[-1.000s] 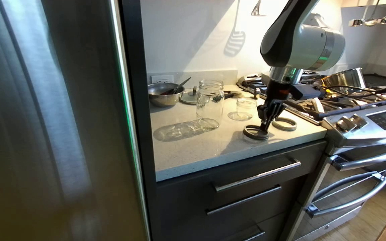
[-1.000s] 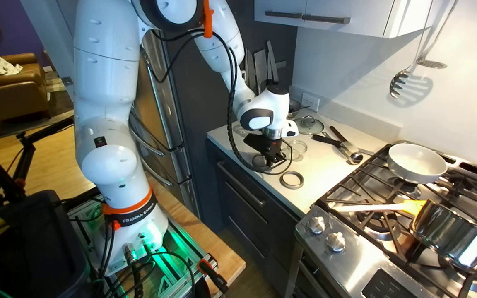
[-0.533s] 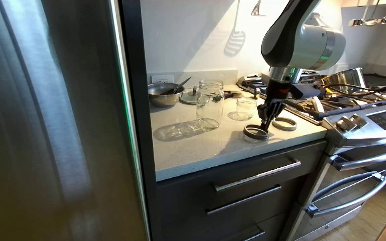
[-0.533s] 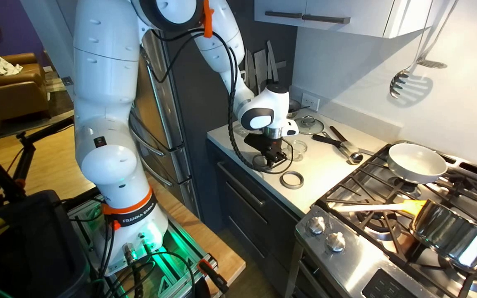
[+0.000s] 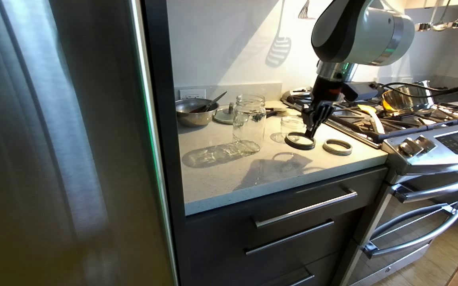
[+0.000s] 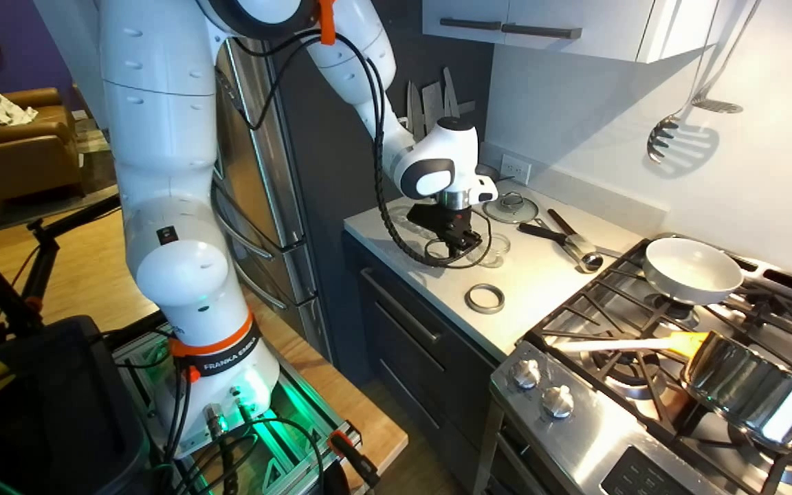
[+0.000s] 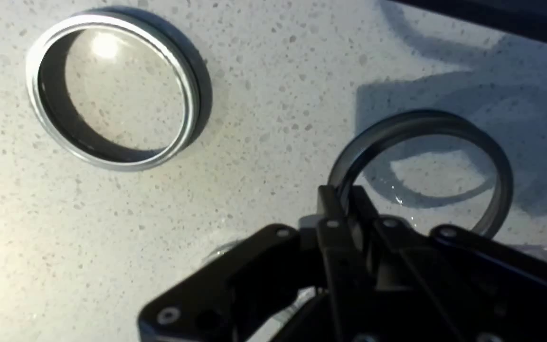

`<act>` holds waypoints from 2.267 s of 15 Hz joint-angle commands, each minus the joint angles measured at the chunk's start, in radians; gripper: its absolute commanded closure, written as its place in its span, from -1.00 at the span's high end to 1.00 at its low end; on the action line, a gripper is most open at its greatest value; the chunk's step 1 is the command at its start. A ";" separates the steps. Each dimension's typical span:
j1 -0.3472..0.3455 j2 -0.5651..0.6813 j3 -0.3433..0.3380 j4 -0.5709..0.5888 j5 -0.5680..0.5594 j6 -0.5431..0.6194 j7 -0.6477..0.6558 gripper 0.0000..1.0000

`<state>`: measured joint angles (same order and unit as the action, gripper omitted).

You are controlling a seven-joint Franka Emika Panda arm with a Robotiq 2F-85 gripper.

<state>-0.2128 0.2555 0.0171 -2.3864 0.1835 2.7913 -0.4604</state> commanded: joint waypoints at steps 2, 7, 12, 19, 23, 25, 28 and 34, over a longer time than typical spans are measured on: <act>0.060 -0.151 -0.049 -0.062 -0.155 -0.058 0.118 -0.96; 0.080 -0.171 -0.046 -0.025 -0.175 -0.084 0.130 -0.82; 0.081 -0.160 -0.046 -0.024 -0.174 -0.084 0.129 -0.82; 0.092 -0.187 -0.035 0.041 -0.142 -0.106 0.102 -0.96; 0.117 -0.184 -0.030 0.095 -0.156 -0.133 0.121 -0.96; 0.128 -0.183 -0.024 0.117 -0.145 -0.160 0.114 -0.96; 0.140 -0.181 -0.018 0.149 -0.127 -0.218 0.102 -0.96; 0.162 -0.145 -0.012 0.215 -0.132 -0.267 0.128 -0.96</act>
<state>-0.0606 0.0829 0.0021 -2.2085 0.0356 2.5540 -0.3363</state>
